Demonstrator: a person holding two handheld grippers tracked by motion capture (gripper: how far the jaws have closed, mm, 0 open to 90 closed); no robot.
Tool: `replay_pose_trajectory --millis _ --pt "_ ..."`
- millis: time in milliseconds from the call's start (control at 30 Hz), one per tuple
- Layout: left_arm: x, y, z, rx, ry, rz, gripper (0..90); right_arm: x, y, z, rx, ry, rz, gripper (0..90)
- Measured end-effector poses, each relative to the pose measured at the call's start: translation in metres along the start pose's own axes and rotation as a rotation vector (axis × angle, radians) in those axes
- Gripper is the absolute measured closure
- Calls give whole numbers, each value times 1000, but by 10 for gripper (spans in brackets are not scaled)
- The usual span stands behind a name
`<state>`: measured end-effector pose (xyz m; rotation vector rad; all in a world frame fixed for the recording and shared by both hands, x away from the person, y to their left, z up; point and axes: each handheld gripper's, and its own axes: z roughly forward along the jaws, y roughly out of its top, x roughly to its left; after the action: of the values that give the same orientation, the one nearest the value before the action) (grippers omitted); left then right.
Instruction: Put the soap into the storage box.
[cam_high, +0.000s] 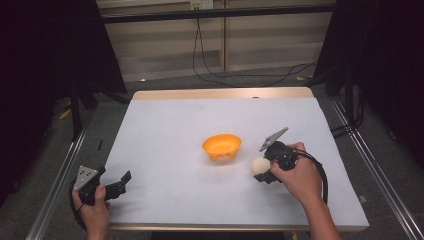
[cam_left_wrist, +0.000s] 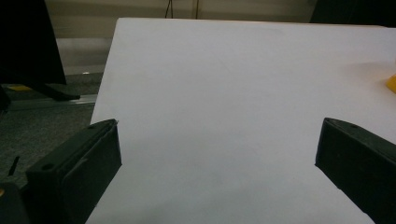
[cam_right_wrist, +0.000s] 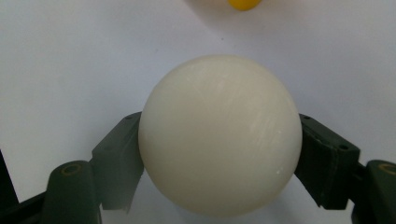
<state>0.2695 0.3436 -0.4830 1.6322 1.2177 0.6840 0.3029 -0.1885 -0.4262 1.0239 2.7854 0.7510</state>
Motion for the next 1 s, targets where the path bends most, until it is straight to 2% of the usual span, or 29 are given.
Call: replay_pose_trajectory --millis 200,333,1000 --pt "0 0 0 -1 0 -1 0 -1 12 -2 0 1 -27 248" --pt "0 0 0 -1 -2 -2 0 -2 17 -2 2 0 -22 248" --pt "-1 0 0 -3 2 1 0 -4 51 -3 -8 -10 -69 248"
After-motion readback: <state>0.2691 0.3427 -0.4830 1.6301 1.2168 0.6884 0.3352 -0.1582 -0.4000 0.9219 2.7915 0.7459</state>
